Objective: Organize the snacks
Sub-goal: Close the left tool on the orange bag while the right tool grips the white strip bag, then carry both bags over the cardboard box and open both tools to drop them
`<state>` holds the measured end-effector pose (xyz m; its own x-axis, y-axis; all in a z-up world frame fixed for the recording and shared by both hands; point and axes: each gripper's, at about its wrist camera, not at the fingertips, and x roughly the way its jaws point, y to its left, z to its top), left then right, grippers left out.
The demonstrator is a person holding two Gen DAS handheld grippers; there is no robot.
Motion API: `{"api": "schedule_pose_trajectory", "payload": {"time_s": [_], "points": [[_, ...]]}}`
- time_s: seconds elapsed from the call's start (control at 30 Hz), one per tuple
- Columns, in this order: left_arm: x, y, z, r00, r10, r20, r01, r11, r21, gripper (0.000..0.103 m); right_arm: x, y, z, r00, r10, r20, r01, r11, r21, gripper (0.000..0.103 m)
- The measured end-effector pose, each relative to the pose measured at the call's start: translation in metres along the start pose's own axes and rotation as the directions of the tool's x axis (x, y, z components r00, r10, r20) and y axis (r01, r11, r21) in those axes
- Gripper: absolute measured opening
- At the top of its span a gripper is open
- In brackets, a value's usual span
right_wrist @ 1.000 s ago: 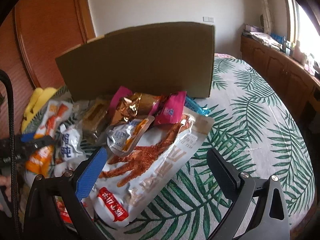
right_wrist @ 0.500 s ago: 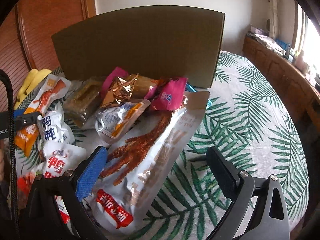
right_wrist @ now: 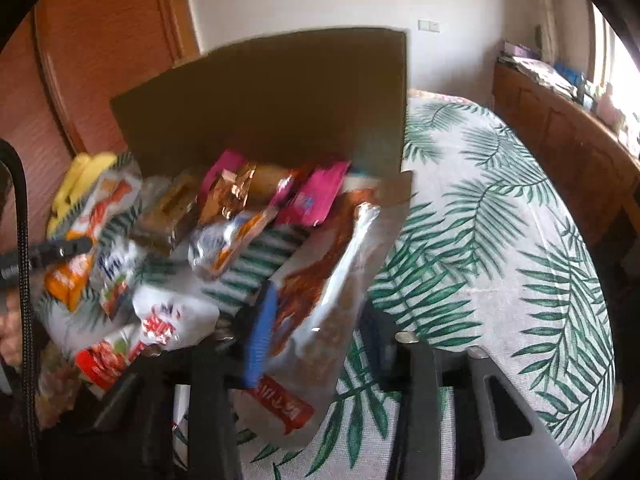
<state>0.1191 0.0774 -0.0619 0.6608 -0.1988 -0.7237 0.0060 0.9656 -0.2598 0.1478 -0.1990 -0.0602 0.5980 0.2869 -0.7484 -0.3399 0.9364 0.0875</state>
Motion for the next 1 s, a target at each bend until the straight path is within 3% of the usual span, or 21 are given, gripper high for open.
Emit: {"api": "schedule_pose_trajectory", "payload": {"time_s": [0.27,0.3,0.5,0.53,1.0], "points": [[-0.014,-0.002,0.001,0.998,-0.036,0.051,0.036,0.999,-0.01,0.011,-0.012,-0.006,0.005,0.999,0.016,0.047,-0.017,1.0,0.003,0.021],[-0.016,-0.003,0.001,0.997,-0.04,0.058,0.04,0.999,-0.009,0.006,-0.014,-0.006,0.004,0.998,0.02,0.053,-0.02,1.0,0.005,0.02],[-0.029,-0.011,0.0,0.994,-0.066,0.09,0.065,0.998,0.012,0.004,-0.022,-0.006,0.002,0.997,0.015,0.082,-0.016,1.0,0.011,0.019],[-0.031,-0.012,0.0,0.993,-0.071,0.095,0.07,0.997,0.015,0.0,-0.026,-0.01,0.002,0.996,0.014,0.088,-0.016,1.0,0.013,0.018],[-0.057,-0.028,0.005,0.981,-0.064,0.184,0.053,0.997,0.062,0.0,-0.049,-0.01,0.007,0.988,-0.025,0.151,0.028,0.999,-0.015,0.017]]}}
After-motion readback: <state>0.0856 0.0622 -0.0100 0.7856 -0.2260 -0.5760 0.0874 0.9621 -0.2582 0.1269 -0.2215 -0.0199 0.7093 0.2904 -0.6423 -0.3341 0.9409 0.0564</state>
